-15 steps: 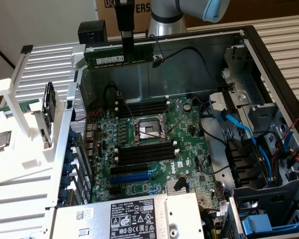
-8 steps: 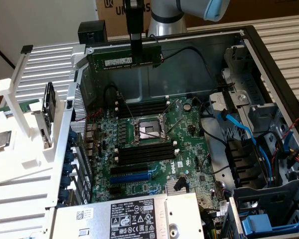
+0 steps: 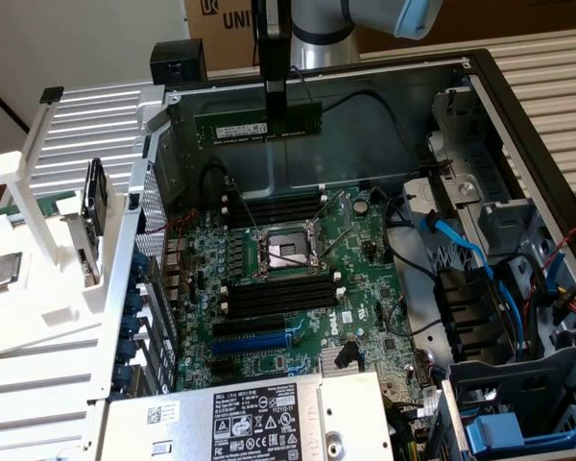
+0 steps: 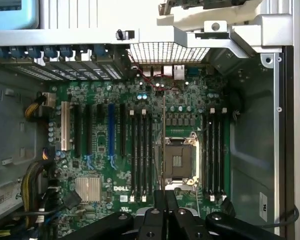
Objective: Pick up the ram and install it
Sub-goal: 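Insert the ram into the slot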
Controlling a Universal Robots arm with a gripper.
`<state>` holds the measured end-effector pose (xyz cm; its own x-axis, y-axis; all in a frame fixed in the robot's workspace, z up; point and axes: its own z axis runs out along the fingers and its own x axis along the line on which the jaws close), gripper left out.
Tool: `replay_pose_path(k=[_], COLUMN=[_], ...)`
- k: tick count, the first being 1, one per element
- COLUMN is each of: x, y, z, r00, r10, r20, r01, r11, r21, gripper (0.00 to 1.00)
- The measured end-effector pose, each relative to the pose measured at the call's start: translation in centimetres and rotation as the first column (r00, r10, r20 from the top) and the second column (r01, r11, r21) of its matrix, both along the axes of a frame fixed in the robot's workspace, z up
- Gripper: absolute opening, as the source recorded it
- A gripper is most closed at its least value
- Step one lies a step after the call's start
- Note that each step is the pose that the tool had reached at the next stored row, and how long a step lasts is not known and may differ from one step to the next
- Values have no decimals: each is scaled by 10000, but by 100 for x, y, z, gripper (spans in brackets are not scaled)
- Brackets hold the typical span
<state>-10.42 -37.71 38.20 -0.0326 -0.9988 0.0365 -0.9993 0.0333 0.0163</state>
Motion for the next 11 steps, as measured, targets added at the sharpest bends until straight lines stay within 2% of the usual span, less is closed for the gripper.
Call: replay_pose_path(k=[3, 7, 8, 10, 11], x=[3, 5, 6, 18, 28], y=[0, 0, 0, 1, 2], z=[-41, -78, -91, -113, -124], r00=[10000, 9998, 9997, 9996, 9996], r10=[-97, -204, -231, -267, -279], r20=[-1, -5, -5, -7, -7], r01=[97, 204, 231, 267, 279], r11=[9999, 9990, 9988, 9984, 9984], r21=[109, 389, 442, 490, 497], gripper=[12, 12, 12, 12, 12])
